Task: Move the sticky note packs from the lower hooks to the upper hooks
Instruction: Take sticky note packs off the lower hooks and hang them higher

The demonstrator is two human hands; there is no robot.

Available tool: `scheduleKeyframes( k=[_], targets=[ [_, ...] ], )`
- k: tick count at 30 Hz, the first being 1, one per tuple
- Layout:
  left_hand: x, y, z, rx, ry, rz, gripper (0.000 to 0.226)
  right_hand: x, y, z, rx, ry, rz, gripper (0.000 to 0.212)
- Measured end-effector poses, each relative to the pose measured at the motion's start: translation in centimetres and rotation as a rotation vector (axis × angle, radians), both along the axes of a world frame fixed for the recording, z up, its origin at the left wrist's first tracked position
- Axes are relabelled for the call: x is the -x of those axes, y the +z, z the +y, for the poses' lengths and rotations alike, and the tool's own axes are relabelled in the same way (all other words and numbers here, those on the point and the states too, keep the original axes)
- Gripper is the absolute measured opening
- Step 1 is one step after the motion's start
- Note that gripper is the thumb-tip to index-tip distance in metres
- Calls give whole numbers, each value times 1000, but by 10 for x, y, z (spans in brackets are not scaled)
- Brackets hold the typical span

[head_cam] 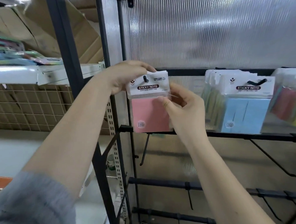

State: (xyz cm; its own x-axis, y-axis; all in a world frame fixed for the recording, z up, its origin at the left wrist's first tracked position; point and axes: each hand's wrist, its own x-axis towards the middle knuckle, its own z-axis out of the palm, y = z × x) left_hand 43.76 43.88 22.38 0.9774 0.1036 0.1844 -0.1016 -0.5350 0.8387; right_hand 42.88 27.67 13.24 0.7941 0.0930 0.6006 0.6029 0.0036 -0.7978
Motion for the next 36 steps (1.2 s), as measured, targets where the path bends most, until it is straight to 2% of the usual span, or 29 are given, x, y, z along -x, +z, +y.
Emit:
scheduleKeyframes(
  k=[5, 7, 9, 12, 14, 17, 23, 29, 33, 36],
  targets=[
    [10, 18, 6, -82, -105, 115, 25, 5, -6, 0, -41, 22, -8, 40],
    [1, 22, 7, -25, -37, 129, 26, 3, -8, -1, -44, 21, -9, 41],
    [-13, 25, 6, -65, 68, 107, 22, 1, -10, -1, -59, 15, 9, 42],
    [-30, 27, -2, -409, 108, 97, 17, 0, -11, 1, -62, -17, 8, 40],
    [-38, 26, -7, -644, 101, 107, 29, 1, -10, 1, -52, -25, 11, 38],
    [-47, 25, -6, -794, 133, 96, 41, 1, -8, 1, -36, -28, 28, 35],
    [-52, 20, -1, -663, 99, -7, 31, 2, -10, 1, -24, -40, 40, 36],
    [-53, 23, 1, -658, 80, 125, 36, 2, -8, 1, -3, -35, 51, 35],
    [-53, 23, 2, -661, 65, 106, 30, 3, -6, -1, -1, -3, 72, 32],
    [-48, 24, 6, -579, 52, 114, 22, 5, -5, -3, -7, 1, 71, 27]
  ],
)
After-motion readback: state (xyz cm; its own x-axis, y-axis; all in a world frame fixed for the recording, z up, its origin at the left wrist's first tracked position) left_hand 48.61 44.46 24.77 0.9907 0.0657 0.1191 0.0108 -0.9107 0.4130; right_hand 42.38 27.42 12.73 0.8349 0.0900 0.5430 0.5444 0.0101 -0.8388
